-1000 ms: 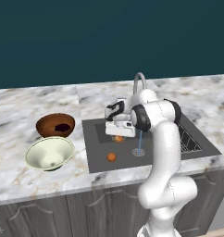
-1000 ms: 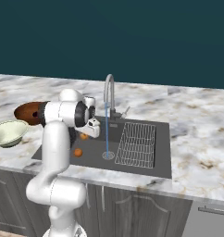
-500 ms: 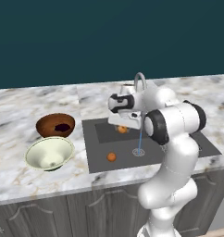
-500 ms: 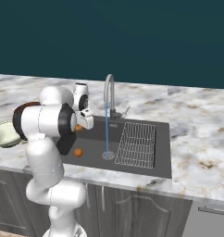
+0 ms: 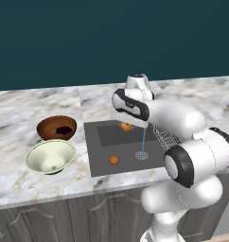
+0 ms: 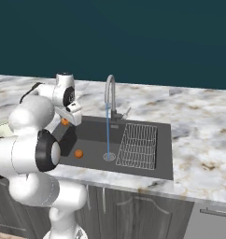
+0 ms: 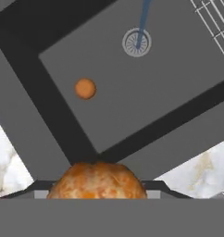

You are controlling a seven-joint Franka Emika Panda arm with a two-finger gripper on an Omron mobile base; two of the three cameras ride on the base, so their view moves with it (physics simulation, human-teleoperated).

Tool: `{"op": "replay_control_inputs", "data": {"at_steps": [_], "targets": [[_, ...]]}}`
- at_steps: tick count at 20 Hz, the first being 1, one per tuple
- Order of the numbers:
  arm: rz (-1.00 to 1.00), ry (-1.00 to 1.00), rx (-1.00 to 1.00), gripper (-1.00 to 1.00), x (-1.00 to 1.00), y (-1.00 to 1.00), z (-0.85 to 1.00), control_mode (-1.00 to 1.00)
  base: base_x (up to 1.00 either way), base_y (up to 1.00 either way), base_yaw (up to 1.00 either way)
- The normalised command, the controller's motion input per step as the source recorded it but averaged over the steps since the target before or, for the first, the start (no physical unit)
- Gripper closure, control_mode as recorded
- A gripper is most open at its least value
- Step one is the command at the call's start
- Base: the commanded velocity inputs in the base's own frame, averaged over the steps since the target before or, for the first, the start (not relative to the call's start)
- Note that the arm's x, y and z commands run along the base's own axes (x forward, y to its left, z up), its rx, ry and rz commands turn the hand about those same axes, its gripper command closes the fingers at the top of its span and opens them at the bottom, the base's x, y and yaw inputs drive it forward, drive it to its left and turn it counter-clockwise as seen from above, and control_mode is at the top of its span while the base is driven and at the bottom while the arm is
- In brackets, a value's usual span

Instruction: Pick the tangerines from the sink and place them in one bowl. Place the eggplant in the other bowl. Then turn off the sink faucet.

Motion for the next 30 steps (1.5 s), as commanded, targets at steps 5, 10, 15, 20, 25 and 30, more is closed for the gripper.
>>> {"op": "replay_control_inputs", "data": {"at_steps": [5, 10, 15, 20, 25, 30], "targets": [[0.00, 0.04, -0.02, 1.00, -0.61, 0.51, 0.71, -1.00, 0.00, 0.00, 0.00], [0.03, 0.01, -0.08, 1.00, -0.63, 0.78, 0.04, -1.00, 0.00, 0.00, 0.00], [0.04, 0.03, -0.09, 1.00, -0.47, 0.79, 0.00, -1.00, 0.00, 0.00, 0.00], [0.04, 0.05, -0.09, 1.00, -0.28, 0.68, 0.00, -1.00, 0.00, 0.00, 0.00], [0.05, 0.05, -0.11, 1.00, -0.13, 0.60, -0.04, -1.00, 0.00, 0.00, 0.00], [0.15, 0.00, -0.10, 1.00, 0.00, 0.45, -0.21, -1.00, 0.00, 0.00, 0.00]]}}
